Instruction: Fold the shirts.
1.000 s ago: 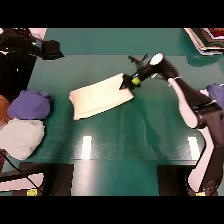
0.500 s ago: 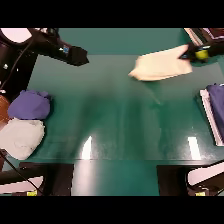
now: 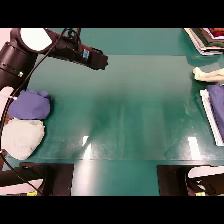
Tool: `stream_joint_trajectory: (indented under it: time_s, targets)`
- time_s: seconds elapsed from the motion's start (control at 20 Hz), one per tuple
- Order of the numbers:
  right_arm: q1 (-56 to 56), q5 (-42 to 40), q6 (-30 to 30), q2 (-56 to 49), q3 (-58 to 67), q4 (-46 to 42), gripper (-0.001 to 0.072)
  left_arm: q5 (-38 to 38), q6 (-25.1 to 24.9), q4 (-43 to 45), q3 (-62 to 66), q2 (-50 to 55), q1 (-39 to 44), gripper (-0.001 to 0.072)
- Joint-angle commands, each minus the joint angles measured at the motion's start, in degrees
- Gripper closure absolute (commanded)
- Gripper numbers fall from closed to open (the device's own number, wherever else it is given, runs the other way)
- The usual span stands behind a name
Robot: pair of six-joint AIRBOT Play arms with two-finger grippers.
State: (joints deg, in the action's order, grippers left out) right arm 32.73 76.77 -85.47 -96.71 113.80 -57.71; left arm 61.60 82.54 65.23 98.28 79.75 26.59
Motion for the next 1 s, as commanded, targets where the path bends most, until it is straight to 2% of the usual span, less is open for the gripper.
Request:
stream_joint_trajectory:
  time_s: [0.0, 0.15, 0.35, 0.55, 0.8, 0.95]
  targets:
    - [3.8, -1.4, 2.3, 0.1, 0.1, 4.9, 0.0696, -2.9, 0.1, -1.0, 0.0, 0.0, 1.0, 0.068]
    - [4.3, -2.9, 4.7, 0.1, 1.5, 14.5, 0.0696, -3.5, 0.1, -1.0, 0.0, 0.0, 1.0, 0.0681]
    - [4.7, -3.6, 5.1, 1.5, 5.6, 14.1, 0.0696, -3.6, 0.1, -1.0, 0.0, 0.0, 1.0, 0.0681]
    - [7.2, -5.1, 10.0, 7.0, 0.5, 14.2, 0.0696, -3.7, 0.0, -1.0, 0.0, 0.0, 1.0, 0.068]
    - [11.8, 1.4, 11.3, 10.7, -0.4, 13.9, 0.0696, -3.7, -0.1, -0.9, 0.0, 0.0, 1.0, 0.0681]
    - [13.6, 7.5, 11.1, 11.9, -0.4, 6.7, 0.0695, -3.7, -0.2, -0.9, 0.0, 0.0, 1.0, 0.0681]
